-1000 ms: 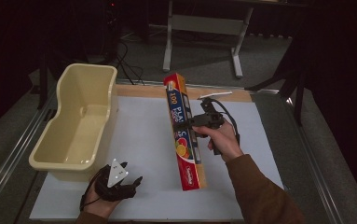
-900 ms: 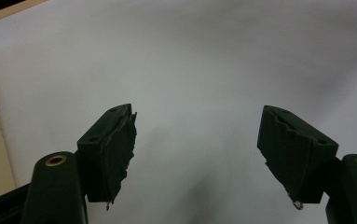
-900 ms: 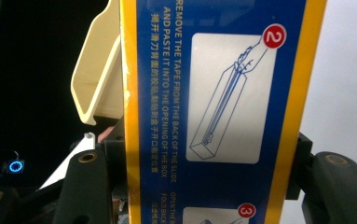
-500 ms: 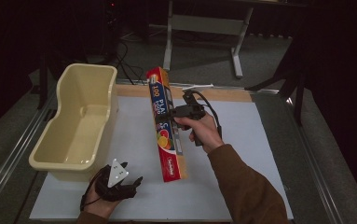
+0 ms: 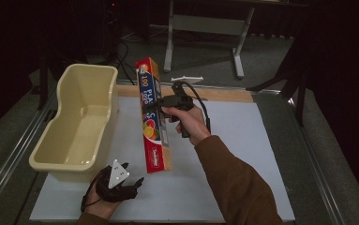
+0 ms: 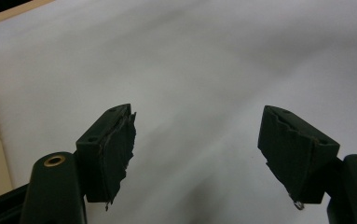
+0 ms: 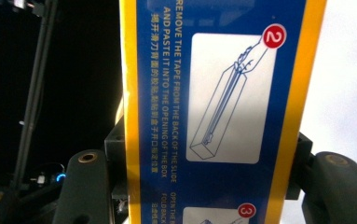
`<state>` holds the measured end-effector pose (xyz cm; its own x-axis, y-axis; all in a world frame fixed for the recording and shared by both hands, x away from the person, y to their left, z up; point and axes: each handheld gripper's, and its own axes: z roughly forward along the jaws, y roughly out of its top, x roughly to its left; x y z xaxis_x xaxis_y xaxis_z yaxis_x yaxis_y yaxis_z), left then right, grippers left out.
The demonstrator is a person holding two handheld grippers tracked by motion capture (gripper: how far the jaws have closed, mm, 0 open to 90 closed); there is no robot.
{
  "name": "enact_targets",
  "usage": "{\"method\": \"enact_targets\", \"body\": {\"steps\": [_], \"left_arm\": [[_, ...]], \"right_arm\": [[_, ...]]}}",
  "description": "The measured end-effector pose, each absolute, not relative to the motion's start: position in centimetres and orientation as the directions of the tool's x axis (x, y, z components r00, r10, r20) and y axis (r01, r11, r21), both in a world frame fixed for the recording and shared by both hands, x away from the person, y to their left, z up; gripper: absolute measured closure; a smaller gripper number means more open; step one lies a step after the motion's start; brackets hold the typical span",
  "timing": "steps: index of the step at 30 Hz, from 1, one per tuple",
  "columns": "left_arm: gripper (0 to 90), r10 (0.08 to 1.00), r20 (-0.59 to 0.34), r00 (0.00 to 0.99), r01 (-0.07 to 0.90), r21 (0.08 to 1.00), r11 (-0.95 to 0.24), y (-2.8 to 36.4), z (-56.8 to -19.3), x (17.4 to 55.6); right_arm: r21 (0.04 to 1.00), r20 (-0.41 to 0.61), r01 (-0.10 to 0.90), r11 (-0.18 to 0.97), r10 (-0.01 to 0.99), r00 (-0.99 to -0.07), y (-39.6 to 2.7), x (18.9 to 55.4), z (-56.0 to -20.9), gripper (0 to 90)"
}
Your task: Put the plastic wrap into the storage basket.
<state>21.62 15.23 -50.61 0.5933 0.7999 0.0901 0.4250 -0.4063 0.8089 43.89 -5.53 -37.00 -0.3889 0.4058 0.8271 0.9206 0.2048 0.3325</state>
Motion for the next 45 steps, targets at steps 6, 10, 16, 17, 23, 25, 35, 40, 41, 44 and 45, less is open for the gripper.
{"method": "enact_targets", "body": {"steps": [6, 10, 16, 17, 23, 25, 35, 40, 41, 44, 45], "left_arm": [[26.9, 0.804, 0.087, 0.589, 0.424, 0.814, -0.398, 15.4, -50.6, 21.6], [26.9, 0.805, 0.084, 0.588, 0.425, 0.815, -0.395, 15.3, -50.7, 21.7], [26.8, 0.805, 0.079, 0.589, 0.43, 0.813, -0.394, 15.3, -50.9, 21.8], [27.0, 0.804, 0.075, 0.59, 0.43, 0.813, -0.392, 15.4, -50.9, 21.8], [27.2, 0.807, 0.067, 0.587, 0.425, 0.823, -0.377, 15.5, -50.8, 21.7], [27.2, 0.806, 0.068, 0.588, 0.423, 0.823, -0.379, 15.6, -50.7, 21.7], [27.3, 0.802, 0.07, 0.593, 0.422, 0.821, -0.384, 15.4, -50.8, 21.7], [27.3, 0.801, 0.07, 0.594, 0.42, 0.823, -0.383, 15.5, -50.8, 21.7], [27.2, 0.803, 0.068, 0.592, 0.421, 0.823, -0.38, 15.5, -50.8, 21.7], [27.3, 0.802, 0.072, 0.593, 0.418, 0.823, -0.384, 15.5, -50.8, 21.7], [27.2, 0.802, 0.07, 0.593, 0.419, 0.824, -0.382, 15.5, -50.8, 21.7]], "right_arm": [[0.319, 0.842, 0.93, 0.183, 0.396, -0.367, -3.8, 44.5, -36.5, 39.7], [0.289, 0.87, 0.946, 0.149, 0.371, -0.325, -2.4, 45.1, -36.3, 39.6], [0.302, 0.877, 0.944, 0.13, 0.351, -0.329, 0.1, 45.5, -35.2, 39.7], [0.301, 0.88, 0.945, 0.129, 0.344, -0.327, 0.5, 45.6, -35.1, 39.6], [0.288, 0.897, 0.952, 0.102, 0.319, -0.306, 2.9, 46.1, -34.7, 39.6], [0.274, 0.91, 0.957, 0.09, 0.297, -0.289, 3.7, 46.2, -34.9, 39.6], [0.238, 0.921, 0.971, 0.006, 0.315, -0.227, 7.0, 46.4, -36.2, 39.5], [0.234, 0.923, 0.972, 0.009, 0.314, -0.225, 8.4, 46.4, -36.6, 39.6], [0.238, 0.919, 0.971, 0.014, 0.321, -0.229, 8.7, 46.4, -36.7, 39.5], [0.242, 0.919, 0.97, 0.017, 0.317, -0.235, 9.4, 46.3, -37.1, 39.5], [0.238, 0.921, 0.971, 0.018, 0.313, -0.232, 9.6, 46.3, -37.3, 39.5]]}}
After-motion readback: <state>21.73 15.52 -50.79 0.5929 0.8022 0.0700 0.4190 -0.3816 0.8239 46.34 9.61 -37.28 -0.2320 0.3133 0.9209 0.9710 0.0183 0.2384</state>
